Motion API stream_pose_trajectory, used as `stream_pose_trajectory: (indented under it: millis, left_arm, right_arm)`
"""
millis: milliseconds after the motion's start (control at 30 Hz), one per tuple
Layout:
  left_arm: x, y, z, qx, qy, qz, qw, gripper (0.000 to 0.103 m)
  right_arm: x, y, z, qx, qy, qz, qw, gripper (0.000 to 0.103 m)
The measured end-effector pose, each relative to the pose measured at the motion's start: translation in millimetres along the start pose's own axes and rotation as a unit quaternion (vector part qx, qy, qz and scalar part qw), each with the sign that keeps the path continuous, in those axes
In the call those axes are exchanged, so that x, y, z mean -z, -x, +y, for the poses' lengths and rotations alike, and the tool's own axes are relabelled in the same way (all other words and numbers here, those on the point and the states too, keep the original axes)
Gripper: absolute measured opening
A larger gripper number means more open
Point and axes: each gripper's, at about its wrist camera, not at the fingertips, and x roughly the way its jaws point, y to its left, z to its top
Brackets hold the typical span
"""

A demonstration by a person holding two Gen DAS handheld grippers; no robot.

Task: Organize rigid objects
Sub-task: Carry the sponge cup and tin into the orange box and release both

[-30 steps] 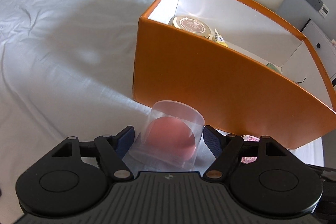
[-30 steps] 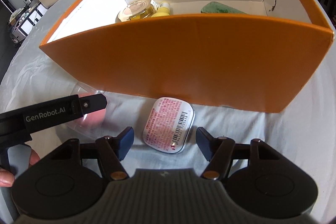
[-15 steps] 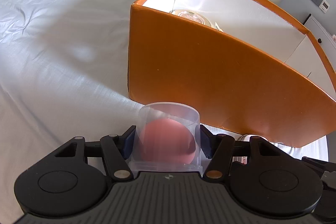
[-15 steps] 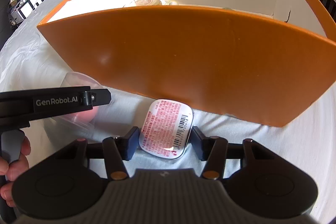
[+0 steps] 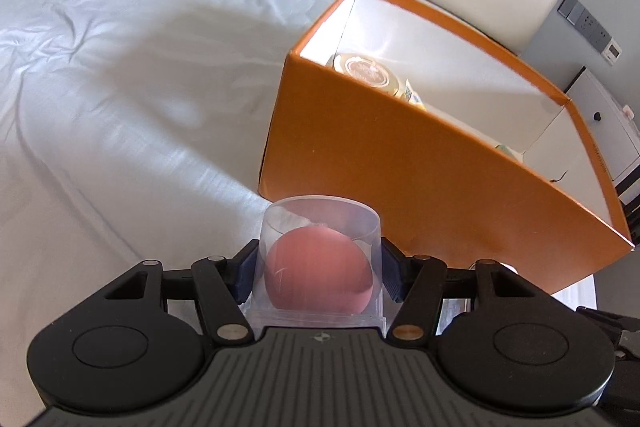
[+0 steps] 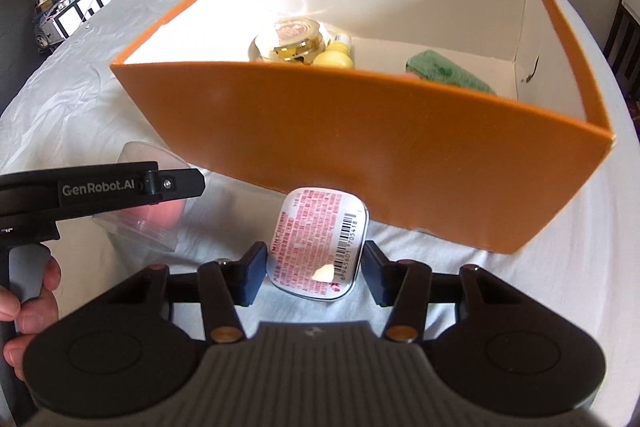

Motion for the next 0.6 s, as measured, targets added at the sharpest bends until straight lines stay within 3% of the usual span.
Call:
stream_pose_trajectory:
  millis: [267,600]
  left_arm:
    - [-3,46,-10,0.016,0.01,-0.042,0.9989,0.069]
    - [-23,96,-44,0.061,-0.02,-0.105,0.9924,0.069]
  right_arm:
    - [-4,41,5,-0.021,0.023,-0.037,0.999,0.051]
    - [-14,102,2,-0.027,0.046,-0.107,0.993,0.051]
